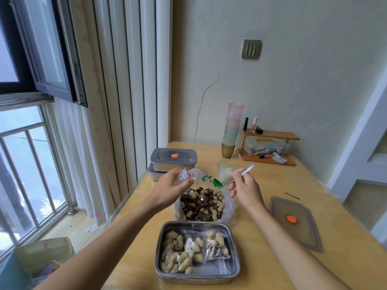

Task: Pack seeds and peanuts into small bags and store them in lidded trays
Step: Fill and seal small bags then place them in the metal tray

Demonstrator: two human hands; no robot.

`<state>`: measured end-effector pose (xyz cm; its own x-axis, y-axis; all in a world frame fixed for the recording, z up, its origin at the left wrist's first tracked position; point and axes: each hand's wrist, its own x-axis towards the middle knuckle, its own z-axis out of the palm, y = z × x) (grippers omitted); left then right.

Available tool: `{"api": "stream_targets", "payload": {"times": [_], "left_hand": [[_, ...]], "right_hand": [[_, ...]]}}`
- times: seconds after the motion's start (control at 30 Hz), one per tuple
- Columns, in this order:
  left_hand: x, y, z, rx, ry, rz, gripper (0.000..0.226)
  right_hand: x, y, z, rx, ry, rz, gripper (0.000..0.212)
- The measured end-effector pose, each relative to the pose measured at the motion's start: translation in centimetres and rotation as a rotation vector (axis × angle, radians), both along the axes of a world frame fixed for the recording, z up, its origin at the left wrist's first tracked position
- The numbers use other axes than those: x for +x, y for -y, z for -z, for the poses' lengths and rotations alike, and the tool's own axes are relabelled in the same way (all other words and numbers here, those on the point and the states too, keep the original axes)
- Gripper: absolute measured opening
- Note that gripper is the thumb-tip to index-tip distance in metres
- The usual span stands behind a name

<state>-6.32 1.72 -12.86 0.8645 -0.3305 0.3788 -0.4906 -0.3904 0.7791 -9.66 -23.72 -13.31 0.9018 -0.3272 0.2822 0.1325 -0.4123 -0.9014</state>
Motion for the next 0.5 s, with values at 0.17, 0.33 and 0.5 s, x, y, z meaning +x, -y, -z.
{"api": "stream_targets", "payload": {"times": [0.17, 0.33, 0.5], "left_hand": [[0.7, -1.5, 0.7, 0.207, 0.014, 0.054, 0.049], [1.5, -2.9, 1.8, 0.429, -0.061, -0.163, 0.061], [1.2, -2.1, 2.7, 0.627, 0.283, -0.258, 0.051]], "right_hand": [[0.3, 1.2, 1.6, 0.255, -0.09, -0.016, 0.025], [0.3, 1.5, 2.2, 0.379, -0.135, -0.022, 0.026], [0.3, 1.5, 1.3, 0.378, -0.125, -0.007, 0.024]]}}
